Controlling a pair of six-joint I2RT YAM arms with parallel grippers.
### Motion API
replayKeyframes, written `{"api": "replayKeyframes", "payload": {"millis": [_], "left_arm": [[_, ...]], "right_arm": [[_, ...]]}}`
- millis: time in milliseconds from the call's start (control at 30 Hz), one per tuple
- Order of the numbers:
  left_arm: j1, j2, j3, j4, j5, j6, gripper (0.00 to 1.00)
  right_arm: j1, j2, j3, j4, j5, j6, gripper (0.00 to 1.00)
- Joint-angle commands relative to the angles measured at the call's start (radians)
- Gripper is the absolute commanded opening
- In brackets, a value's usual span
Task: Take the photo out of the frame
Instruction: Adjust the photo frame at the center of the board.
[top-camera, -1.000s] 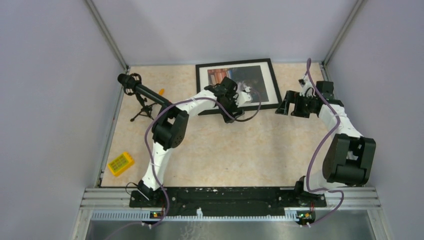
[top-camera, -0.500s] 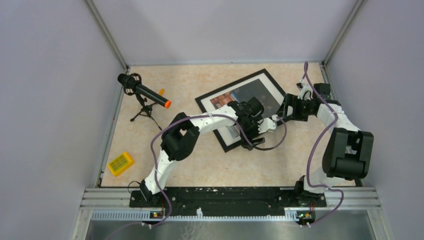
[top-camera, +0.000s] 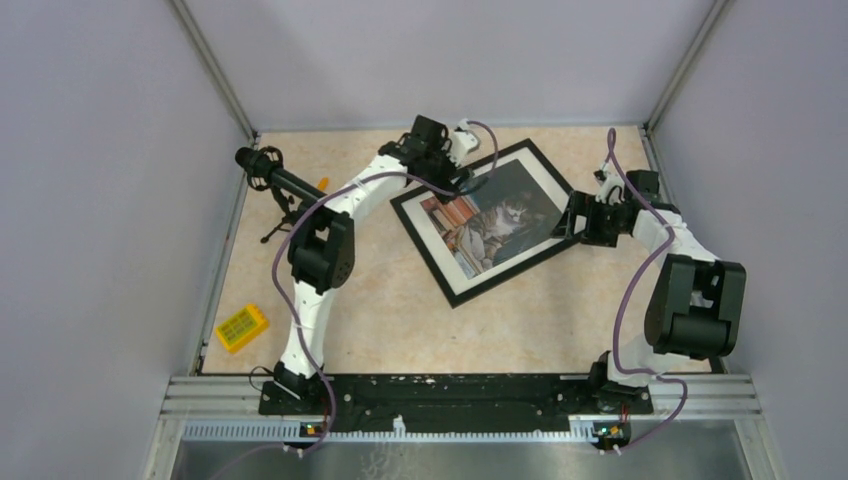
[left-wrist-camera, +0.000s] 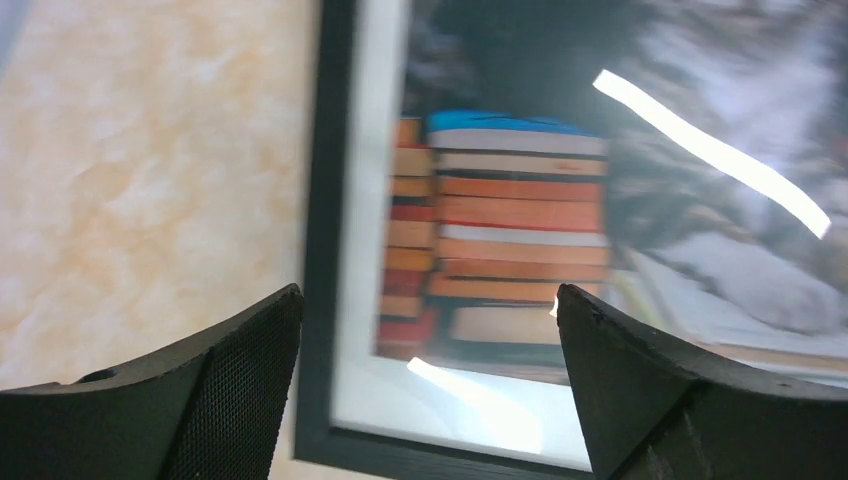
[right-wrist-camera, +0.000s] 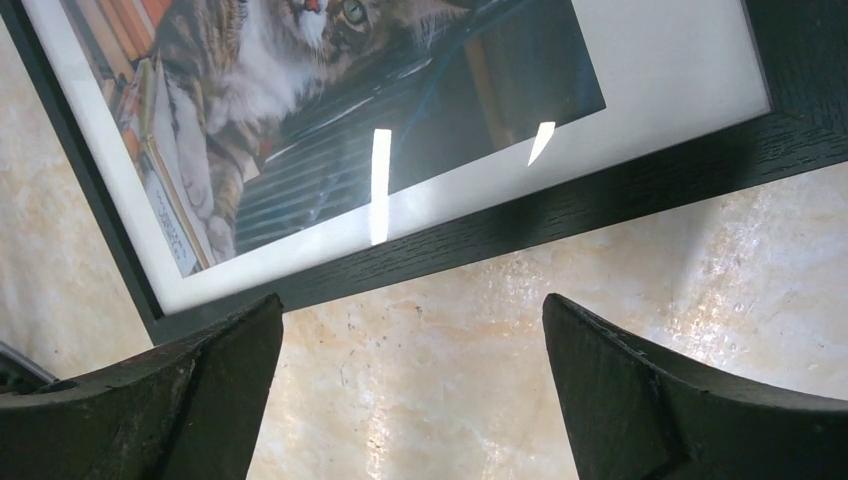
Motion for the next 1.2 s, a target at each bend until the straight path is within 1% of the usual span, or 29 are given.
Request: {"api": "replayKeyframes", "payload": {"millis": [0,100,200,333,567,700,900,1067,1167], "left_arm": [[0.039,0.051,0.096,0.082,-0.058,-0.073,0.99],[0.068,0.109,0.147,0.08,-0.079,-0.11,0.99],[0.092,0.133,0.152,0.097,-0.04,-0.136,0.99],[0.095,0.156,0.152,0.097,-0.02,-0.154,0.99],[0.097,0.199,0.141,0.072,-0.026,-0.16,0.99],[0.103,0.205,0.114,0.088,-0.031,-0.162,0.99],[0.107,0.239,0.118,0.062,-0.029,-0.168,0.99],[0.107,0.222,0.061,0.046,0.031,-0.166,0.99],[0.107,0.169,-0.012,0.041,0.091,-0.148,0.99]], "right_arm": [[-0.006,0.026,-0.01,0.04,0.001,0.034,0.99],[-0.006,0.034,-0.015,0.049,0.005,0.044,0.99],[-0.006,0.035,-0.024,0.06,0.004,0.053,0.99],[-0.006,0.046,-0.028,0.067,0.001,0.06,0.99],[-0.006,0.079,-0.035,0.071,-0.032,0.062,0.99],[-0.005,0.095,-0.04,0.076,-0.042,0.066,0.99],[-0.005,0.121,-0.045,0.083,-0.054,0.07,0.99],[-0.004,0.142,-0.045,0.086,-0.064,0.073,0.99],[-0.002,0.156,-0.038,0.084,-0.061,0.073,0.99]]}}
